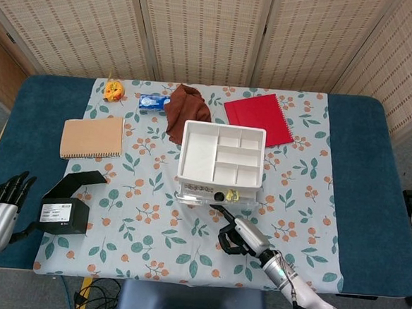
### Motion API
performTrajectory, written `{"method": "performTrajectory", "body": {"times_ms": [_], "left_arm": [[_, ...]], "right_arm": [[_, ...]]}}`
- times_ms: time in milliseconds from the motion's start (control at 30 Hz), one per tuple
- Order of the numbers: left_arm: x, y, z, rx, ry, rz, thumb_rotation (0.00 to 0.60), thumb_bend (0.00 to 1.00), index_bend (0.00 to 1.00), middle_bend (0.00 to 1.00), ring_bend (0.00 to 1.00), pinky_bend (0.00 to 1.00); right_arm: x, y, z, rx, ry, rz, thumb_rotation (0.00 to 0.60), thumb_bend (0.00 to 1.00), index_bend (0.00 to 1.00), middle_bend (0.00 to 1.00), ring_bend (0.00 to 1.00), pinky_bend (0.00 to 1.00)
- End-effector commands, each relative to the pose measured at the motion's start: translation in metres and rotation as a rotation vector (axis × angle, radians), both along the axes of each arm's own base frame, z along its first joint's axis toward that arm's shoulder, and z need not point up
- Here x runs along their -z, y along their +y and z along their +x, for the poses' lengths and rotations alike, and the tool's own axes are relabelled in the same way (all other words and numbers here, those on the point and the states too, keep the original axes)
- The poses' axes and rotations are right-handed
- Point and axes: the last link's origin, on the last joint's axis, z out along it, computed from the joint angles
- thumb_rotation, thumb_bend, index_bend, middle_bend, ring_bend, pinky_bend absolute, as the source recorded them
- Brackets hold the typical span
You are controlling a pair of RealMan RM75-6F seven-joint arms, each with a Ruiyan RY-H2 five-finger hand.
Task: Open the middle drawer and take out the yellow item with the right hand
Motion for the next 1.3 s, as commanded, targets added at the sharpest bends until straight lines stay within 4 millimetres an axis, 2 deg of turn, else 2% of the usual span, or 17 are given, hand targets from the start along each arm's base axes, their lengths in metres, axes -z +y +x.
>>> {"method": "performTrajectory", "body": {"times_ms": [33,233,367,533,800,1033,1300], "left_arm": [[0.0,0.0,0.0,0.0,-0.002,0.001,0.6,0.22,0.03,0.03,0.05,0.13],[0.001,0.0,0.001,0.004,-0.002,-0.003,0.6,0.22,0.03,0.03,0.05,0.13],[0.002,0.0,0.002,0.006,-0.004,-0.006,0.6,0.22,0.03,0.03,0.05,0.13],[0.003,0.001,0.002,0.007,-0.003,-0.01,0.6,0.22,0.03,0.03,0.05,0.13],[0.005,0.002,0.002,0.008,-0.001,-0.017,0.6,0.22,0.03,0.03,0.05,0.13],[0.004,0.002,0.003,0.008,0.0,-0.016,0.6,0.22,0.03,0.03,0.05,0.13],[0.005,0.002,0.003,0.007,-0.002,-0.014,0.6,0.22,0.03,0.03,0.05,0.13]], "right_arm": [[-0.008,0.008,0.001,-0.043,0.027,0.001,0.6,0.62,0.02,0.78,0.92,1.0],[-0.037,0.015,0.012,-0.158,0.074,-0.061,0.6,0.62,0.02,0.78,0.92,1.0],[-0.057,0.011,0.014,-0.187,0.119,-0.14,0.6,0.62,0.02,0.78,0.92,1.0],[-0.07,0.002,0.007,-0.17,0.192,-0.177,0.6,0.62,0.02,0.78,0.92,1.0],[-0.074,-0.007,-0.003,-0.145,0.282,-0.171,0.6,0.62,0.02,0.78,0.92,1.0],[-0.07,-0.018,-0.005,-0.129,0.302,-0.164,0.6,0.62,0.02,0.78,0.92,1.0],[-0.069,-0.018,-0.005,-0.132,0.303,-0.161,0.6,0.62,0.15,0.78,0.92,1.0]]}}
